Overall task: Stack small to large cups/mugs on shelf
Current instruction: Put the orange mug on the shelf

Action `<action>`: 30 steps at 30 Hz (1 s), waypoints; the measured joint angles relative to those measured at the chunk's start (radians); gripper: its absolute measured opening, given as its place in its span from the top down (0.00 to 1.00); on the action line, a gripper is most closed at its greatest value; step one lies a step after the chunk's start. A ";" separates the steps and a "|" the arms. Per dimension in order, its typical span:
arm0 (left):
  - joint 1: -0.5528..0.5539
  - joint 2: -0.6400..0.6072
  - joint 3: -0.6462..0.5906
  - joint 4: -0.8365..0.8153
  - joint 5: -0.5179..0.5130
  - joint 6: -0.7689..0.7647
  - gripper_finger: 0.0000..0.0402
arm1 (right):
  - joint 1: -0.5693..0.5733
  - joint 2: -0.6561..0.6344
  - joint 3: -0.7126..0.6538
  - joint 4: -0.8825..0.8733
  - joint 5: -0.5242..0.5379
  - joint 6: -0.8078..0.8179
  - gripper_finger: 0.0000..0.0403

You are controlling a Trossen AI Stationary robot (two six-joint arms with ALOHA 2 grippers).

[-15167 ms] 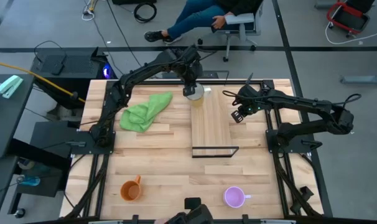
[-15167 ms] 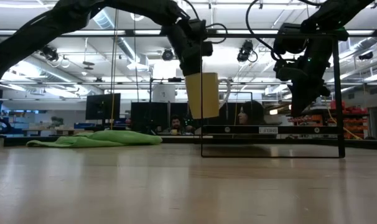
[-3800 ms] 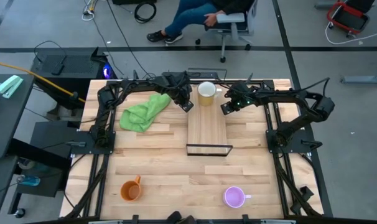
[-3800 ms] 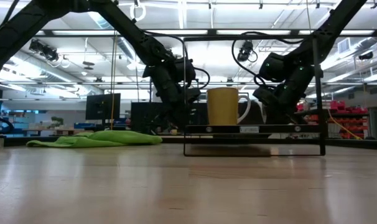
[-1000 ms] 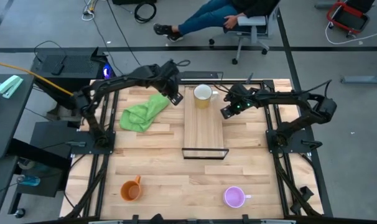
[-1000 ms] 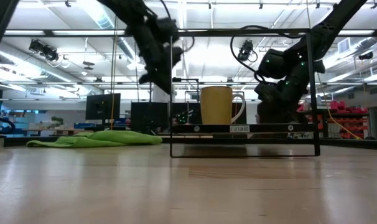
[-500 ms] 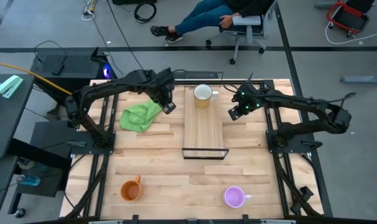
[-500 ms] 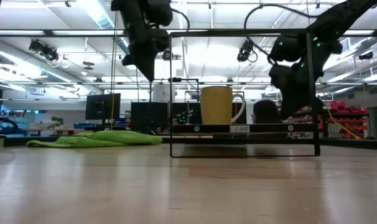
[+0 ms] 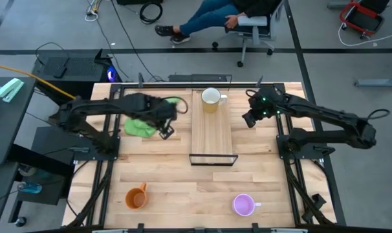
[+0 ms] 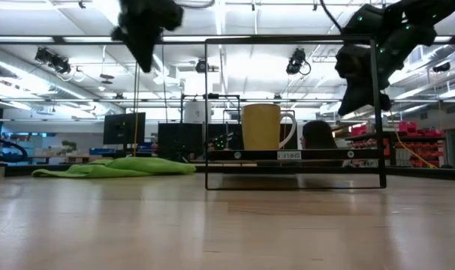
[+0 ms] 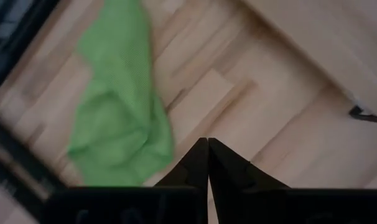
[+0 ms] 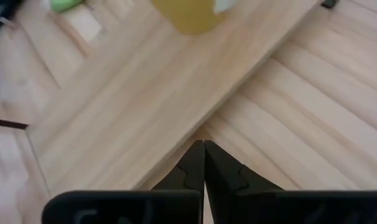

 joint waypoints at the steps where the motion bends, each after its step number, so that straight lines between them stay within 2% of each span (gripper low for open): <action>1: -0.021 -0.013 0.000 -0.028 -0.023 -0.040 0.95 | 0.005 -0.008 0.000 0.000 -0.001 0.000 0.97; 4: -0.089 -0.044 0.000 -0.117 -0.069 -0.193 0.94 | 0.025 -0.020 0.000 -0.001 0.000 -0.001 0.97; 9: -0.214 -0.073 0.000 -0.230 -0.074 -0.406 0.95 | 0.053 -0.023 0.000 -0.001 0.000 -0.011 0.97; 20: -0.528 -0.083 0.000 -0.232 -0.037 -0.738 0.96 | 0.148 -0.023 0.000 0.000 0.000 -0.008 0.97; 26: -0.686 -0.083 0.000 -0.230 0.045 -0.940 0.96 | 0.206 -0.023 0.000 0.000 -0.001 0.004 0.97; 30: -0.792 -0.067 0.000 -0.232 0.060 -1.075 0.98 | 0.237 -0.023 -0.001 0.000 0.000 0.004 0.97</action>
